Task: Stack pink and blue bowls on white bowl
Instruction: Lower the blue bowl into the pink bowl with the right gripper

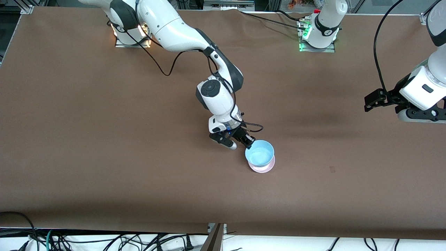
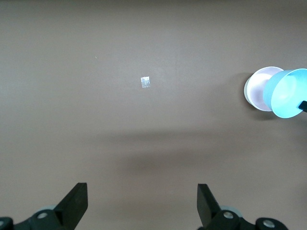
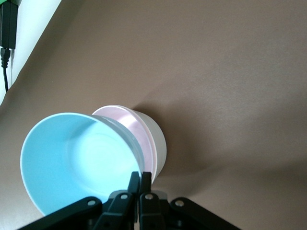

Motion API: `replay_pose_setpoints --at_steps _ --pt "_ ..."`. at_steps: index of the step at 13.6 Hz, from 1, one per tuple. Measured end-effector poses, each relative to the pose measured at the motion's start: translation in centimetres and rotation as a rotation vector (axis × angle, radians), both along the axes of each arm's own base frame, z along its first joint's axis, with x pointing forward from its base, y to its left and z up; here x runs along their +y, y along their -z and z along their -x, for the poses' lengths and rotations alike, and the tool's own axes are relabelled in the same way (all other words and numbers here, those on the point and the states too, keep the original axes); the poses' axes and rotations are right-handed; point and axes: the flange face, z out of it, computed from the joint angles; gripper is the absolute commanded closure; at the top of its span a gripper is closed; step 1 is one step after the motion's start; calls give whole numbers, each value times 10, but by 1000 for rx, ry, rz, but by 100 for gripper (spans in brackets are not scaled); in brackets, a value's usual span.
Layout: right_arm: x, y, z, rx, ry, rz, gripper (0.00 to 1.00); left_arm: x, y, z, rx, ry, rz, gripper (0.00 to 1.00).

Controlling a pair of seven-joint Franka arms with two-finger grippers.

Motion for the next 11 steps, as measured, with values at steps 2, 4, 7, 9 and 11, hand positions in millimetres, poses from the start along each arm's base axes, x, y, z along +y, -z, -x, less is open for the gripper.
replay_pose_setpoints --at_steps 2,4,7,9,11 --pt "0 2 0 2 0 2 100 0 0 0 -1 0 0 0" --pt "0 3 0 2 0 3 100 0 0 0 -1 0 0 0" --pt "0 4 0 3 0 4 100 0 0 0 -1 0 0 0" --pt "-1 8 0 6 0 8 100 0 1 0 0 0 0 0" --pt "-1 14 1 10 0 13 100 0 1 0 0 0 0 0"
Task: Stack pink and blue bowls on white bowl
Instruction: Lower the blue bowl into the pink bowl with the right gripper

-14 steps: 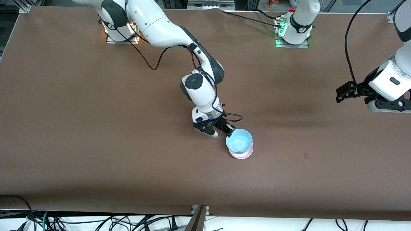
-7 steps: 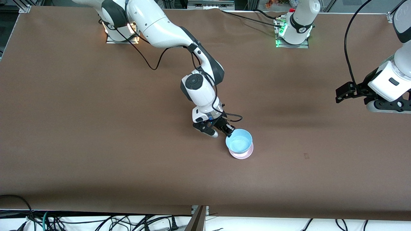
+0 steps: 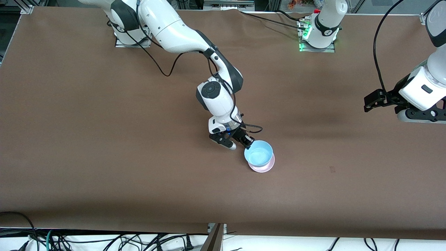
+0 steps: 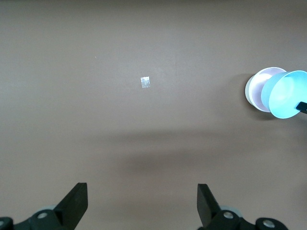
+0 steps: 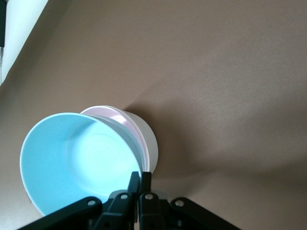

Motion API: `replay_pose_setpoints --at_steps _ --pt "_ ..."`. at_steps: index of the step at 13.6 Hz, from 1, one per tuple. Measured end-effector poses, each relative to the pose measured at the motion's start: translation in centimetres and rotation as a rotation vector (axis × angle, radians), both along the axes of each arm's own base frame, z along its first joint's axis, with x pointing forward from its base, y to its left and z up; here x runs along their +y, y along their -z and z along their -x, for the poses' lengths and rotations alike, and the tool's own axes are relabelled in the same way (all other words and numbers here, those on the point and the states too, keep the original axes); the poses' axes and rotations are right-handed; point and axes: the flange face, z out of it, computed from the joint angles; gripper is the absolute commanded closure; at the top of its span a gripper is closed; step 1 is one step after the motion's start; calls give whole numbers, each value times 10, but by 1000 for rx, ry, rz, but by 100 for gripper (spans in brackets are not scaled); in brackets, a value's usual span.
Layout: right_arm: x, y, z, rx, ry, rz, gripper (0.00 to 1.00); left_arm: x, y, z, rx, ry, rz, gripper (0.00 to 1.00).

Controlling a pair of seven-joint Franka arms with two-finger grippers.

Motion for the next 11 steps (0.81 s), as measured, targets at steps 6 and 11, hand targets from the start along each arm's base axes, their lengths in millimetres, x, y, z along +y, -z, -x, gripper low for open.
replay_pose_setpoints --at_steps 6,11 --pt "0 1 0 -1 0 1 100 0 0 0 0 0 0 0" --pt "0 1 -1 -2 0 1 82 0 1 0 1 0 0 0"
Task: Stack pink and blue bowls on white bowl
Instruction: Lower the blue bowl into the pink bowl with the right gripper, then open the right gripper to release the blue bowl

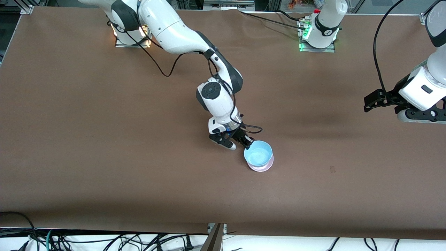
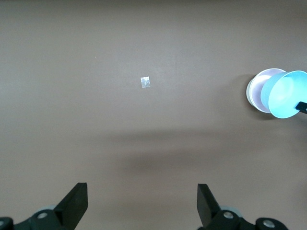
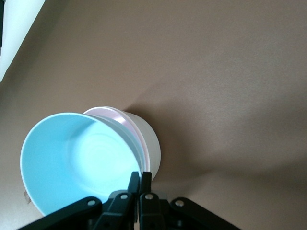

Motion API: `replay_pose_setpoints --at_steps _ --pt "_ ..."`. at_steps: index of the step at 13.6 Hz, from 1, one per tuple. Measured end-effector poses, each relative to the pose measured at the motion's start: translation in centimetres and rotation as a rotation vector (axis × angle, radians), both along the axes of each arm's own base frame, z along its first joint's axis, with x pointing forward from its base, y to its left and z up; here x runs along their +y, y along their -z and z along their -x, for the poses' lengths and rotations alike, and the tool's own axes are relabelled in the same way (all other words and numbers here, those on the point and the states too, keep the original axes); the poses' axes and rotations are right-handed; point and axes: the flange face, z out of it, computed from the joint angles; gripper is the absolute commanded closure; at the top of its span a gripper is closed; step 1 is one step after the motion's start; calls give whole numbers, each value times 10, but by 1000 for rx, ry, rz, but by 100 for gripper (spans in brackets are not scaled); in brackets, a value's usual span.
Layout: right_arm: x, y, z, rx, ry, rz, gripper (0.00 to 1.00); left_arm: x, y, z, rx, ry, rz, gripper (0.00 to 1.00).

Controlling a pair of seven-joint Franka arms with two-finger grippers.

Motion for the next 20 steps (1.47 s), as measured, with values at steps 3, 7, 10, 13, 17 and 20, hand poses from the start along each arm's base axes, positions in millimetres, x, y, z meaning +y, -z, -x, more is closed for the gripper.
replay_pose_setpoints --at_steps 3,7,10,13,17,20 --pt "0 0 -1 -1 0 1 68 0 1 0 0 0 0 0" --pt "-1 -1 -1 -2 0 1 51 0 1 -1 -2 0 0 0" --pt "-6 -1 -5 34 -3 41 0 0 0 -1 -8 1 1 0" --pt "-21 -43 -22 54 4 86 0 -2 0 -1 -9 4 1 0" --pt "-78 -147 -48 101 -52 204 0 -1 -2 -3 -20 2 2 0" --pt "-166 -211 -70 186 -131 313 0 0 -8 -3 -35 -1 2 0"
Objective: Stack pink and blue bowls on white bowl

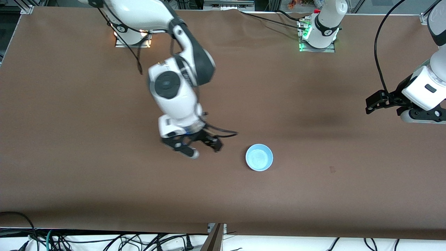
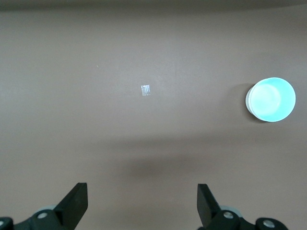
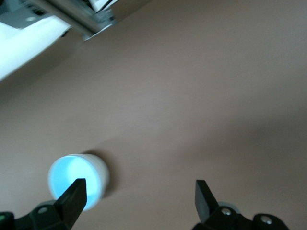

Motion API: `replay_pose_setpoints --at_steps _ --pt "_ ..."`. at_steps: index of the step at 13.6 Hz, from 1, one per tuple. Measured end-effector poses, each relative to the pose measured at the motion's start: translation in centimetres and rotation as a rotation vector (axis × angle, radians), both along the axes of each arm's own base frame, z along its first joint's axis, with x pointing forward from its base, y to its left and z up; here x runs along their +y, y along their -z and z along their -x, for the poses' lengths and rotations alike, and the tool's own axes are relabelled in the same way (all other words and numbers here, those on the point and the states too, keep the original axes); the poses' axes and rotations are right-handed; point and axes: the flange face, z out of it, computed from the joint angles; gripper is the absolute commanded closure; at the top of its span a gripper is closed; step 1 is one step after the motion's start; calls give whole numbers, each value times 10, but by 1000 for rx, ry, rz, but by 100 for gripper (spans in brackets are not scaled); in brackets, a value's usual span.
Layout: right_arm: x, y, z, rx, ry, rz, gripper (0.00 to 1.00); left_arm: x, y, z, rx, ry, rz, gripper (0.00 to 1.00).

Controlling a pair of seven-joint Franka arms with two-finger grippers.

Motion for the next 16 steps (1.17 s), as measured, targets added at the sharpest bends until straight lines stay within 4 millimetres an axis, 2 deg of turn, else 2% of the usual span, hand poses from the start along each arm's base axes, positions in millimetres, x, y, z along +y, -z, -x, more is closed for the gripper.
replay_pose_setpoints --at_steps 2,4,6,8,10,13,16 --pt "-64 -35 -7 57 -54 17 0 -4 4 -1 6 7 1 0" --pt "-129 -65 -2 95 -91 20 0 -9 18 -8 18 15 4 0" --pt "-197 -96 16 140 -112 14 0 -8 33 -18 13 13 7 0" --pt "-258 -125 42 178 -134 45 0 -4 36 -21 9 5 8 0" --pt "-294 -149 69 194 -144 63 0 1 30 -22 -1 -2 7 0" --pt "-337 -167 108 195 -169 76 0 7 28 -22 -7 -12 6 0" --pt "-356 -171 130 195 -201 66 0 9 28 -22 -7 -15 6 0"
